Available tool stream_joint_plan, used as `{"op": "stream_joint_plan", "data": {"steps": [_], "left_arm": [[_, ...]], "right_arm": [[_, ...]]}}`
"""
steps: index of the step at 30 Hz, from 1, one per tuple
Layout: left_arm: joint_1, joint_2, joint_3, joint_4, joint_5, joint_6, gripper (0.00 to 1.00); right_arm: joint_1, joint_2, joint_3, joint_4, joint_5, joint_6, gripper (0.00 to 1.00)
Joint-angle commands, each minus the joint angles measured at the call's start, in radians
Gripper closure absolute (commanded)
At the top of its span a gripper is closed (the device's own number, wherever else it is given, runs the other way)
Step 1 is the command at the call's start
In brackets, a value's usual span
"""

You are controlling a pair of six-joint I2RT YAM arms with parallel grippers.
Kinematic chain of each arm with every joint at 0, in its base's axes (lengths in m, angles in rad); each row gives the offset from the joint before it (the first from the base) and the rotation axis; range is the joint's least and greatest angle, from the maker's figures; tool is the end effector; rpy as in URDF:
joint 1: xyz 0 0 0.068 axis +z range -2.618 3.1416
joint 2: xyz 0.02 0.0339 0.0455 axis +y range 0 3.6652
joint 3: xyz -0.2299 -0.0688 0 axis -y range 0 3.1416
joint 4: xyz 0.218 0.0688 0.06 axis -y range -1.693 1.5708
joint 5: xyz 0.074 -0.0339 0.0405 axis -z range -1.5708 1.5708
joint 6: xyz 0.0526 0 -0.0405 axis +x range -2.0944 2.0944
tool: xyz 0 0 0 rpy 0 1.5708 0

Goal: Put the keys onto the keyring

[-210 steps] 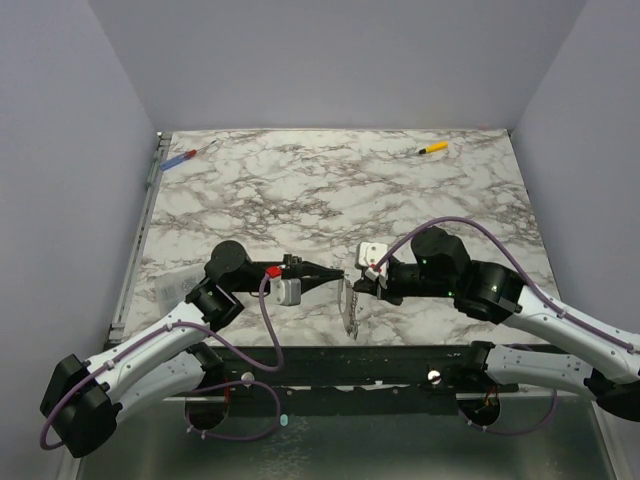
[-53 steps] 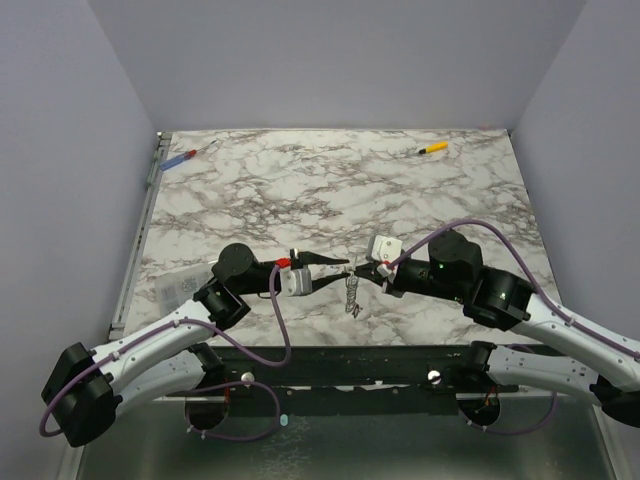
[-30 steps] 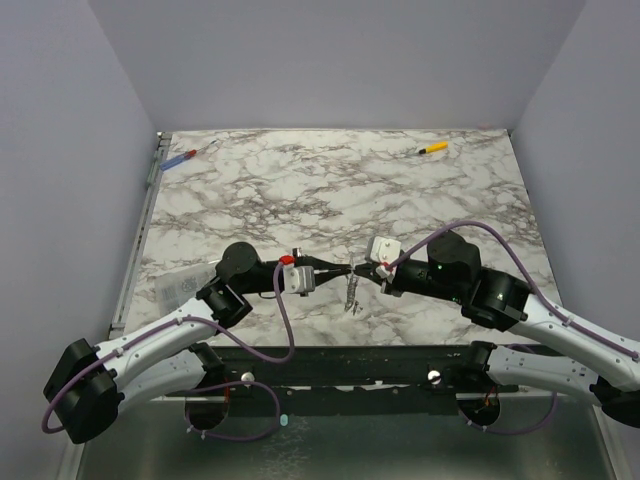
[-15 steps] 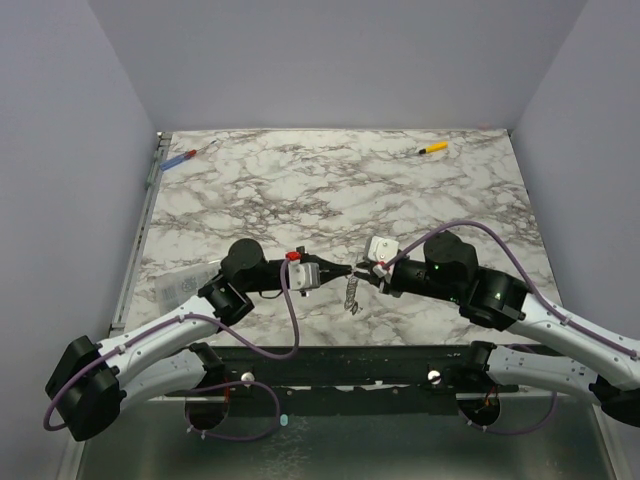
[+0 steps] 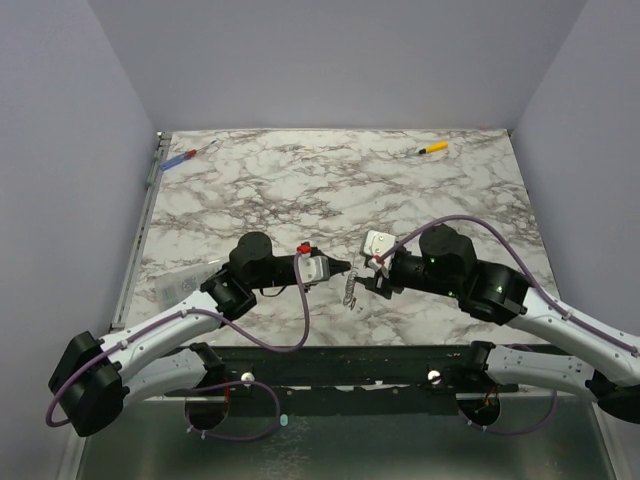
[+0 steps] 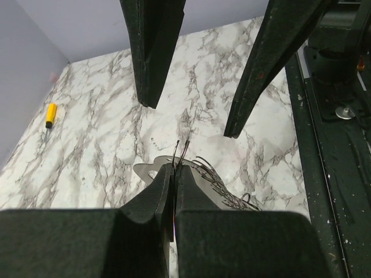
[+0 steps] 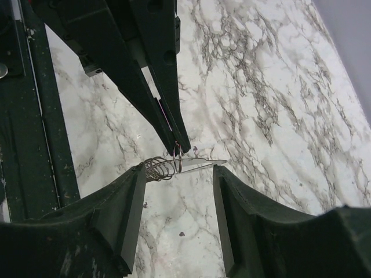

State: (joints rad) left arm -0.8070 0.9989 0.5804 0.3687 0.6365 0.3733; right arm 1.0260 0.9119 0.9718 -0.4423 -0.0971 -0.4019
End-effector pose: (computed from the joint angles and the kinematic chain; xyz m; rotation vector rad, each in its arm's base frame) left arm 0.1402 -0.1916 0.2673 1.3082 1.0512 -0.8430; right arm 0.1047 0.1827 0.3211 -1.3487 1.4571 0.5034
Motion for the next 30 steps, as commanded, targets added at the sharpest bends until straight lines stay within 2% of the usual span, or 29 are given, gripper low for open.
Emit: {"op": "stream_joint_plan", "data": {"steps": [1,8,20,26,30], "left_arm": [[0.002,0.012,0.049,-0.064,-0.05,0.042,1.0],[0.002,0.017,0.057,-0.09,-0.052,0.052,1.0],[0.0,0.015,0.064,-0.106,-0.043,0.059,1.0],[0.001,0.013,0.065,-0.109,-0.038,0.059,1.0],[-0.001,0.013,0.065,-0.11,-0.033,0.059,1.0]], "right_arm": [[0.002,0.035,0.048,-0.074,0.021,-0.021,0.42],[0.002,0.08,0.066,-0.055,0.011,-0.04,0.43],[0.002,0.111,0.046,0.008,0.001,-0.043,0.54],[0.002,0.135,0.046,0.012,0.0,-0.041,0.56],[0.002,0.136,0.038,0.032,0.003,-0.042,0.62]]}}
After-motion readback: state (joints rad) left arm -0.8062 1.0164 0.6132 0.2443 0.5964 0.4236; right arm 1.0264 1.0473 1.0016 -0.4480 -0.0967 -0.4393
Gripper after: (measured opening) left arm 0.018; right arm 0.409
